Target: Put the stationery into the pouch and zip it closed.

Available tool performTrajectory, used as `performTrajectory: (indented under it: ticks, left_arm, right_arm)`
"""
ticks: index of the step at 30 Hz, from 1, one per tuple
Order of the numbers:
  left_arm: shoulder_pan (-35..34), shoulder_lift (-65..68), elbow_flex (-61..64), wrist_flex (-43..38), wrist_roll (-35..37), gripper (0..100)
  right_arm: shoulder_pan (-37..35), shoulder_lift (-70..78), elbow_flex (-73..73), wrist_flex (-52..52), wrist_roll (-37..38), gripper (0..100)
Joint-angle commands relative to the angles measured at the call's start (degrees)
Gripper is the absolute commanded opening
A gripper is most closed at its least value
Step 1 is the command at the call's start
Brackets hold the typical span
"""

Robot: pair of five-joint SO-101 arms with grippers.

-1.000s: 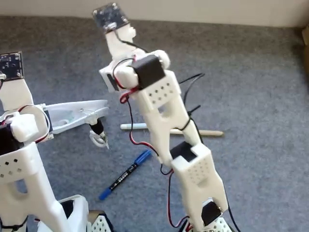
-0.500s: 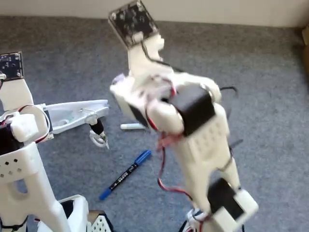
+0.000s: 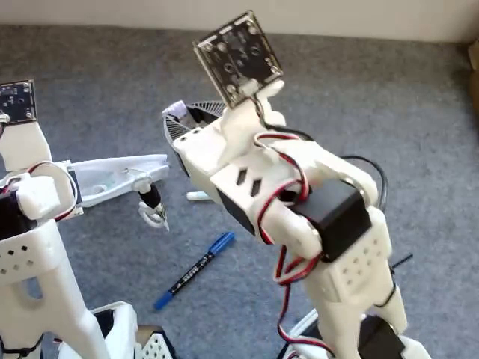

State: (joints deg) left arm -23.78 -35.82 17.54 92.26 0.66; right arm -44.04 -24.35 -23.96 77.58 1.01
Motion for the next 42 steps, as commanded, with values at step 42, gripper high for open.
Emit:
performTrajectory:
  ticks: [42]
  left_arm:
    - [-0.9, 1.6, 1.2, 0.1, 0.5, 1]
  right_arm:
    - [-14.9, -27.0, 72.1, -97.9, -0.1, 4.1]
